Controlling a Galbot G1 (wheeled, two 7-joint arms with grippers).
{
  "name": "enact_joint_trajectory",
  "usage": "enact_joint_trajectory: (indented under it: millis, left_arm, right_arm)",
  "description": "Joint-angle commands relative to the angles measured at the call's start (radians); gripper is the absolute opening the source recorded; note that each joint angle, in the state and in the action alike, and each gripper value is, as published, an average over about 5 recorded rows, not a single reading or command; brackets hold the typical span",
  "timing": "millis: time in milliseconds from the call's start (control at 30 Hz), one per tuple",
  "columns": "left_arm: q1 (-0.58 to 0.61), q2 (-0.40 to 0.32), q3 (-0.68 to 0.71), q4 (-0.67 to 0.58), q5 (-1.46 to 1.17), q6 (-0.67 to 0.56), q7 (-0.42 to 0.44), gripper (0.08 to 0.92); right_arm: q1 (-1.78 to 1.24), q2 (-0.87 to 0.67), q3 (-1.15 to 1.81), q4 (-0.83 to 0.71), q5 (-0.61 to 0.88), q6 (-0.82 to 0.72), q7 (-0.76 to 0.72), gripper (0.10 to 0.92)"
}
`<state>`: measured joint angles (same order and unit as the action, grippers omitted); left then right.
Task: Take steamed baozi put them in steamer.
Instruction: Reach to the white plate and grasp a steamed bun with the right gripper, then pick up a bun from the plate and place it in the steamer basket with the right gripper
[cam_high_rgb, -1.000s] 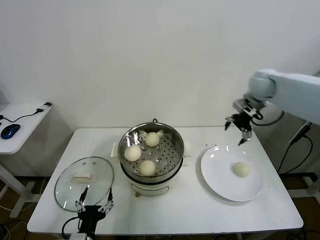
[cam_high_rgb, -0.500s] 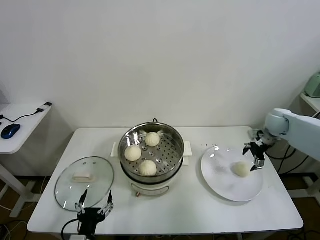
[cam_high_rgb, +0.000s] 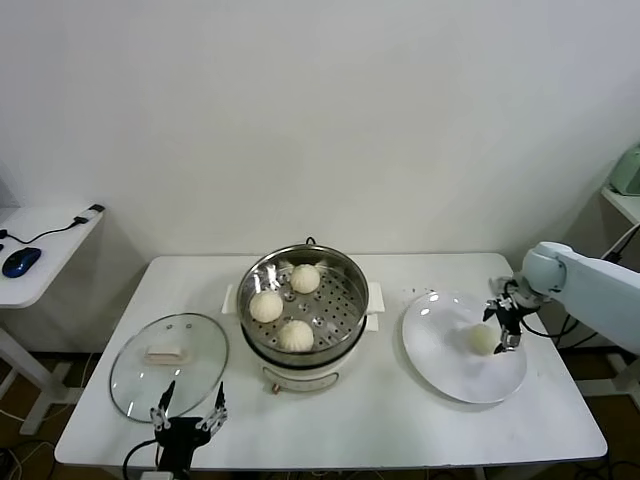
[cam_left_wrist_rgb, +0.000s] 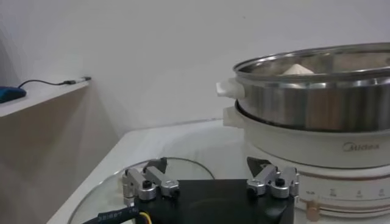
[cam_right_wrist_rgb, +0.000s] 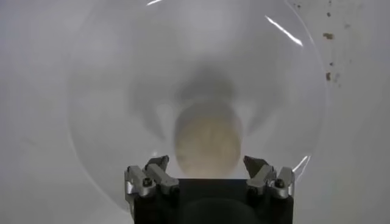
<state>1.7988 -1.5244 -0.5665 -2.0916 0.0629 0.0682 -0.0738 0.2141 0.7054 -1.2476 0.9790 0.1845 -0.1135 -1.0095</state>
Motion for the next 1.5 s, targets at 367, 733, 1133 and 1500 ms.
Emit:
enact_joint_trajectory:
  millis: [367, 733, 1133, 1500]
  left_arm:
    - [-0.003, -0.002, 0.001, 0.000, -0.002, -0.001, -0.001, 0.823]
    - [-0.007, 0.000, 0.008, -0.004, -0.002, 0.000, -0.001, 0.823]
    - [-0.033, 0.008, 0.014, -0.018, -0.001, 0.008, 0.003, 0.823]
    - [-0.027, 0.012, 0.010, -0.021, 0.011, -0.007, 0.002, 0.823]
  right_arm:
    - [0.059, -0.003, -0.039, 0.032, 0.003, -0.016, -0.004, 0.655]
    - [0.824, 0.098, -0.618, 0.305, 0.510, -0.046, -0.053, 0.636]
    - [0.992, 0.423, -0.581, 0.508, 0.899, -0.200, 0.069, 0.636]
    - [0.699, 0.566, -0.550, 0.477, 0.869, -0.320, 0.288, 0.636]
